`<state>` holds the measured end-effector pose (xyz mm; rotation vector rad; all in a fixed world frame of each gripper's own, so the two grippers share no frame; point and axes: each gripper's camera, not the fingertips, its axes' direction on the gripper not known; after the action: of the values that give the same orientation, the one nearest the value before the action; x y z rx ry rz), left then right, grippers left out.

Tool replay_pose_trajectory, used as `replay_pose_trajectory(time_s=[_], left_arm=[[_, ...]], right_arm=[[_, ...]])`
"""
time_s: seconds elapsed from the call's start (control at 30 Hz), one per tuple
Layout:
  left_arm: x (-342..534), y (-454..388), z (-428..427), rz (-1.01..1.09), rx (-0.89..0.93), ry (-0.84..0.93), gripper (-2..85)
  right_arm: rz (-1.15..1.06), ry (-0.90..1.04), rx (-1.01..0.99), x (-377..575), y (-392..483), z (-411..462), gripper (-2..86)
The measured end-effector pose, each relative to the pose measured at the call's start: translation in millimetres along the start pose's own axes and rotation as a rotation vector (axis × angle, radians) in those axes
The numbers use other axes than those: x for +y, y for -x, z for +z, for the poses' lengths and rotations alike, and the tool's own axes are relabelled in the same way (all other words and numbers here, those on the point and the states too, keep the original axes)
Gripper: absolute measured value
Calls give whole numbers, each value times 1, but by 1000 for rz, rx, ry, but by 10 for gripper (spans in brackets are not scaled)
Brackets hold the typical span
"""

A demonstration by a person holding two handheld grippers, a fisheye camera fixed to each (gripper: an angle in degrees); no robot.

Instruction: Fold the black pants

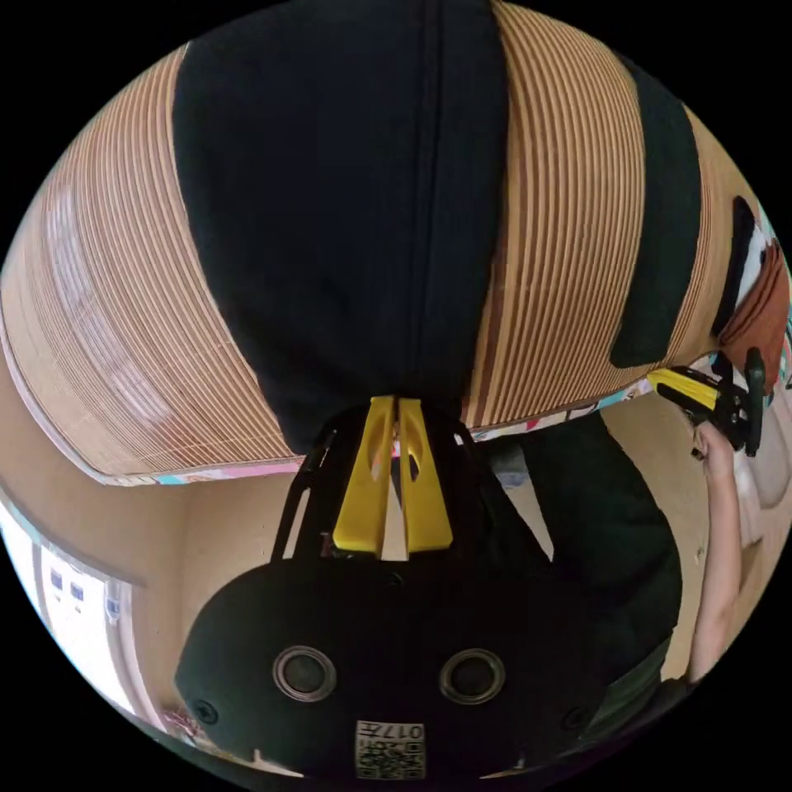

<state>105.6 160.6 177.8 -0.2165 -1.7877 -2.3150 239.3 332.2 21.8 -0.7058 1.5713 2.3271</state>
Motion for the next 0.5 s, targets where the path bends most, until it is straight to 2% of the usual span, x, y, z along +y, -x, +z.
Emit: replay_pose_trajectory(time_s=[0.13,0.3,0.33,0.43,0.5], left_arm=[[26,7,15,-170,101,-69,-10],[53,-1,18,-67,101,-127,-10],[59,-1,21,-43,96,-116,-10],[68,-3,56,59,92,51,-10],[83,0,61,92,55,19,-9]], right_arm=[[188,-209,-86,62,-23,-25,11],[328,-426,-435,117,-63,-56,40],[367,-466,-492,127,-69,-58,86],[420,-455,-559,134,-75,-52,135],[398,-421,-583,131,-70,-44,136]])
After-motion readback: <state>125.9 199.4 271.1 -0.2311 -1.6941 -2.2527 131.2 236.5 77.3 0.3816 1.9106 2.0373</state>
